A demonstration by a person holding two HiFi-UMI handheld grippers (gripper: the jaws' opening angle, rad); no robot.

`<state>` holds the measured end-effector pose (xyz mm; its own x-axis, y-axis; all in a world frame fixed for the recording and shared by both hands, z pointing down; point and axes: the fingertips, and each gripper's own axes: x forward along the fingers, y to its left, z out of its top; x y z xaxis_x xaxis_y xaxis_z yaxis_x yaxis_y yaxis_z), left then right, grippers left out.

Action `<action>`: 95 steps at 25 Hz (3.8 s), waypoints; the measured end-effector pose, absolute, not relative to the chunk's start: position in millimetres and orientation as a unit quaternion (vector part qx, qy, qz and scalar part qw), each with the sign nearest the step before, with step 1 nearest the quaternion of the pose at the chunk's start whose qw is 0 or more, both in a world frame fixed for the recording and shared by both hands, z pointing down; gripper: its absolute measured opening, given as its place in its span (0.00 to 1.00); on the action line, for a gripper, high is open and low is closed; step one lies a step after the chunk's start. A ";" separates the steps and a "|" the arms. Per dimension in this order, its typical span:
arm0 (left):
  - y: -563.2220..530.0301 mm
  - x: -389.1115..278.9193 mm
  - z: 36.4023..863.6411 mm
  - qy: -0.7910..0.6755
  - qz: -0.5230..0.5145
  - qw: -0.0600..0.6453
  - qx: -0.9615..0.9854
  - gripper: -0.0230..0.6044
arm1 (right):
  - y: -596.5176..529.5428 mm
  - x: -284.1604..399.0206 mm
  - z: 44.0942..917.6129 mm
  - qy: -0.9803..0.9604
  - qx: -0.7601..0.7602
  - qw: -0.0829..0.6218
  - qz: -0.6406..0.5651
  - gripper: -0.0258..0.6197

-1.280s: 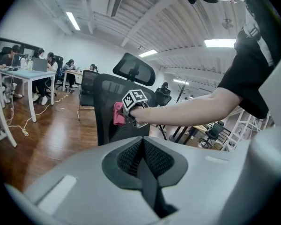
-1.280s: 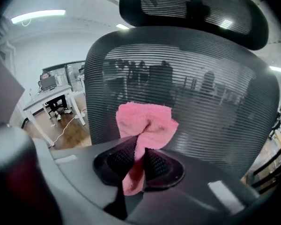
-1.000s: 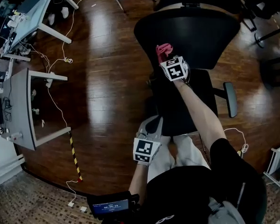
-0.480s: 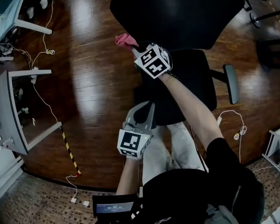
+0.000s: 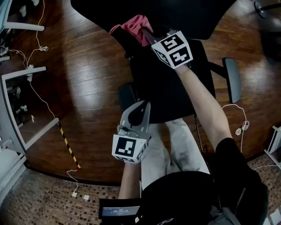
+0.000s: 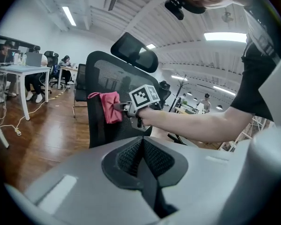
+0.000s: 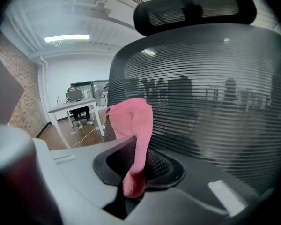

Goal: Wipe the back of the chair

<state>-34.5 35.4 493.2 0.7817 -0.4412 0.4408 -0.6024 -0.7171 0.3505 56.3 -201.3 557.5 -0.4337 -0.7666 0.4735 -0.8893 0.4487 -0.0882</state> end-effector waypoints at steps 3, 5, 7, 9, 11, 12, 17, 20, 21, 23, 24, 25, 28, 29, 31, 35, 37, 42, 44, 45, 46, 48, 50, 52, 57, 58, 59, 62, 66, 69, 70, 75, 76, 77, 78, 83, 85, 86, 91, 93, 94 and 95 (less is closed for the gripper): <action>37.5 -19.4 500.9 -0.286 0.167 0.249 0.910 0.03 | -193.5 103.0 555.4 -0.827 0.507 0.181 0.163 0.11; 38.7 -7.2 503.2 -0.282 0.171 0.250 0.910 0.03 | -186.5 134.9 555.7 -0.820 0.518 0.184 0.161 0.12; 42.6 4.4 507.2 -0.276 0.172 0.251 0.912 0.03 | -178.8 169.3 560.0 -0.805 0.538 0.187 0.165 0.11; 45.8 15.3 509.9 -0.270 0.172 0.252 0.913 0.03 | -171.8 204.3 565.4 -0.789 0.558 0.186 0.176 0.12; 46.6 24.3 510.4 -0.264 0.172 0.251 0.915 0.03 | -166.4 236.8 569.5 -0.772 0.579 0.185 0.186 0.12; 46.6 27.9 510.1 -0.262 0.172 0.250 0.916 0.03 | -164.0 252.4 571.2 -0.762 0.590 0.185 0.191 0.12; 46.3 36.9 505.6 -0.257 0.175 0.249 0.917 0.03 | -148.4 318.7 581.7 -0.717 0.637 0.179 0.221 0.12; 48.7 33.7 507.7 -0.257 0.178 0.248 0.917 0.03 | -136.7 347.9 587.4 -0.690 0.660 0.193 0.226 0.12; 49.7 31.3 509.2 -0.258 0.178 0.249 0.916 0.03 | -133.1 355.8 588.3 -0.680 0.668 0.197 0.228 0.12; 48.6 26.6 507.8 -0.263 0.173 0.257 0.914 0.03 | -126.9 368.6 590.9 -0.663 0.683 0.200 0.232 0.12; 47.6 24.6 506.2 -0.265 0.169 0.262 0.912 0.03 | -123.7 374.5 593.4 -0.652 0.692 0.203 0.234 0.12; 47.0 22.6 505.1 -0.267 0.164 0.267 0.911 0.03 | -120.1 381.3 596.9 -0.638 0.703 0.207 0.238 0.12; 46.4 14.5 502.9 -0.269 0.161 0.267 0.911 0.03 | -104.4 408.5 612.9 -0.573 0.743 0.211 0.273 0.12; 45.9 10.7 502.5 -0.271 0.161 0.267 0.911 0.03 | -98.8 416.9 618.9 -0.553 0.754 0.208 0.287 0.11; 44.9 3.2 503.4 -0.275 0.158 0.271 0.909 0.03 | -92.6 422.6 629.4 -0.533 0.764 0.209 0.298 0.11; 46.0 -9.2 508.2 -0.281 0.147 0.281 0.906 0.03 | -102.5 390.5 634.2 -0.542 0.755 0.255 0.265 0.10; 47.1 -14.0 508.4 -0.281 0.146 0.284 0.905 0.03 | -105.5 376.1 630.5 -0.540 0.758 0.267 0.250 0.10; 45.1 -28.3 507.4 -0.283 0.149 0.287 0.903 0.03 | -122.1 316.7 627.6 -0.589 0.725 0.282 0.219 0.11; 45.4 -36.7 508.9 -0.285 0.149 0.288 0.902 0.03 | -131.7 280.9 626.9 -0.613 0.706 0.290 0.206 0.11; 46.1 -41.3 510.5 -0.286 0.149 0.289 0.901 0.03 | -135.9 260.4 628.0 -0.625 0.695 0.290 0.203 0.11; 47.3 -45.9 512.6 -0.287 0.149 0.289 0.901 0.03 | -139.3 238.0 630.4 -0.639 0.683 0.291 0.201 0.11; 49.4 -54.6 515.6 -0.288 0.151 0.290 0.900 0.03 | -144.0 190.5 637.3 -0.668 0.654 0.296 0.198 0.11; 51.0 -62.9 517.0 -0.288 0.150 0.293 0.899 0.03 | -147.0 146.3 642.8 -0.691 0.628 0.300 0.194 0.11; 52.4 -72.2 518.0 -0.290 0.147 0.295 0.898 0.03 | -150.0 105.3 645.8 -0.714 0.603 0.297 0.194 0.11; 49.8 -95.8 517.2 -0.298 0.151 0.295 0.895 0.03 | -158.4 25.3 653.5 -0.749 0.562 0.297 0.187 0.11; 49.4 -100.6 517.6 -0.301 0.151 0.296 0.894 0.03 | -159.0 15.4 654.8 -0.752 0.558 0.296 0.188 0.11; 49.3 -105.3 518.4 -0.303 0.151 0.298 0.892 0.03 | -159.0 5.9 655.9 -0.756 0.553 0.295 0.190 0.11; 49.4 -118.0 521.7 -0.312 0.152 0.301 0.888 0.03 | -157.5 -21.3 658.9 -0.771 0.531 0.298 0.186 0.11; 50.2 -125.8 527.5 -0.316 0.147 0.304 0.887 0.03 | -155.3 -37.6 662.0 -0.780 0.516 0.303 0.181 0.11; 47.1 -122.7 525.7 -0.312 0.150 0.305 0.887 0.03 | -151.0 -55.2 661.4 -0.811 0.474 0.293 0.181 0.11; 46.0 -120.6 524.9 -0.311 0.152 0.305 0.887 0.03 | -148.9 -63.9 662.4 -0.824 0.453 0.292 0.177 0.11; 46.4 -104.7 524.4 -0.299 0.162 0.295 0.893 0.03 | -146.4 -63.2 676.5 -0.833 0.431 0.303 0.170 0.11; 46.5 -101.6 525.3 -0.297 0.164 0.295 0.893 0.03 | -147.5 -54.3 677.7 -0.829 0.438 0.300 0.178 0.11; 46.4 -98.9 526.6 -0.297 0.166 0.295 0.893 0.03 | -148.5 -44.3 678.7 -0.825 0.445 0.297 0.184 0.11; 45.9 -96.3 527.7 -0.297 0.169 0.296 0.892 0.03 | -149.2 -33.7 679.7 -0.820 0.452 0.295 0.190 0.11; 43.9 -78.2 531.8 -0.294 0.172 0.296 0.892 0.03 | -147.2 26.9 682.6 -0.802 0.481 0.289 0.206 0.12; 41.5 -67.2 530.8 -0.291 0.180 0.294 0.892 0.03 | -145.6 55.5 685.0 -0.791 0.495 0.289 0.212 0.12; 40.8 -62.1 530.9 -0.290 0.182 0.295 0.892 0.03 | -144.2 70.3 687.0 -0.785 0.503 0.289 0.218 0.12; 39.4 -42.1 535.6 -0.284 0.189 0.296 0.892 0.03 | -135.9 134.8 698.0 -0.756 0.538 0.287 0.239 0.12; 39.9 -34.7 538.2 -0.279 0.191 0.294 0.894 0.03 | -132.3 160.5 702.8 -0.739 0.556 0.288 0.249 0.12; 40.8 -31.2 539.4 -0.276 0.191 0.293 0.895 0.03 | -129.8 174.5 704.6 -0.728 0.567 0.289 0.255 0.12; 41.8 -27.9 540.2 -0.273 0.192 0.293 0.896 0.03 | -126.9 188.9 705.8 -0.716 0.579 0.287 0.262 0.12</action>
<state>-27.9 41.8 540.2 0.7768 -0.3773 0.5042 -0.6024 -0.6786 0.4203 188.9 -126.9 705.8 -0.1634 -0.6795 0.7153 -0.9806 0.1915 -0.0420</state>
